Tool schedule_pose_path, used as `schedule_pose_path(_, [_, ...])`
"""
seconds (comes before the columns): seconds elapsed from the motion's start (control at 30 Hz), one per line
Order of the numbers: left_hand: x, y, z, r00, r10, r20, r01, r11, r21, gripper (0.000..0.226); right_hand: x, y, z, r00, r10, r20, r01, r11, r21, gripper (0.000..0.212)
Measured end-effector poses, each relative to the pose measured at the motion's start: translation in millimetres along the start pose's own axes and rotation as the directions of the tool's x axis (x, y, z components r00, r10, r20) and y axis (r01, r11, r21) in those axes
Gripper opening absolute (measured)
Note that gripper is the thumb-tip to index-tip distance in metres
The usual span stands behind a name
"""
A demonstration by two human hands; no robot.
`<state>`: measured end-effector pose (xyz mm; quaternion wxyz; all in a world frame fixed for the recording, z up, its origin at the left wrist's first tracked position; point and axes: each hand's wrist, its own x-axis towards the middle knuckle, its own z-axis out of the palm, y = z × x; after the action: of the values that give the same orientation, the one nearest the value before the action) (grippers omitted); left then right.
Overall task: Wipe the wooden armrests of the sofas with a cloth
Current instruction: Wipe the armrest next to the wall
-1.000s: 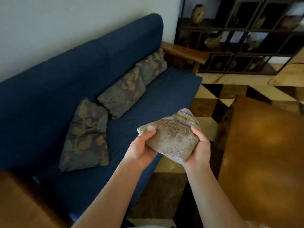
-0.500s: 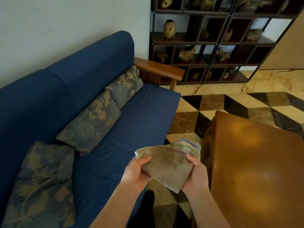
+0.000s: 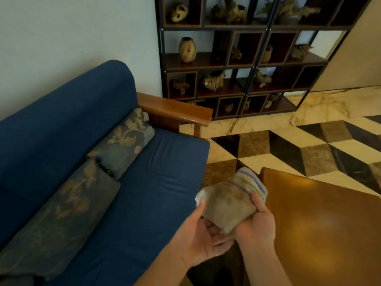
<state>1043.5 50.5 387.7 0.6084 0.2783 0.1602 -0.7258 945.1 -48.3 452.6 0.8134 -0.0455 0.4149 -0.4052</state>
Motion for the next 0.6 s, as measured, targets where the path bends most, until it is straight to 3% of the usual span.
schedule_pose_path(0.17, [97.6,50.7,64.5,0.971,0.204,-0.127,-0.187,0.973,0.136,0.066,107.4,-52.3,36.3,0.997,0.065,0.037,-0.066,0.998,0.005,0.011])
schedule_pose_path(0.27, [139.0,76.4,110.7,0.955,0.251,-0.162,-0.205,0.945,0.253,0.054,162.9,-87.9,57.8,0.995,0.085,-0.048,-0.086,0.996,-0.012,0.011])
schedule_pose_path(0.47, [231.2,115.8,201.7,0.890,0.416,-0.189,-0.346,0.884,0.313,0.033,270.3,-135.0,94.4,0.981,0.187,0.053,-0.187,0.982,-0.009,0.060])
schedule_pose_path(0.6, [272.9,147.3,230.3,0.823,0.472,-0.316,-0.399,0.876,0.269,0.029,318.2,-134.4,121.3,0.939,0.344,0.016,-0.343,0.939,-0.012,0.073])
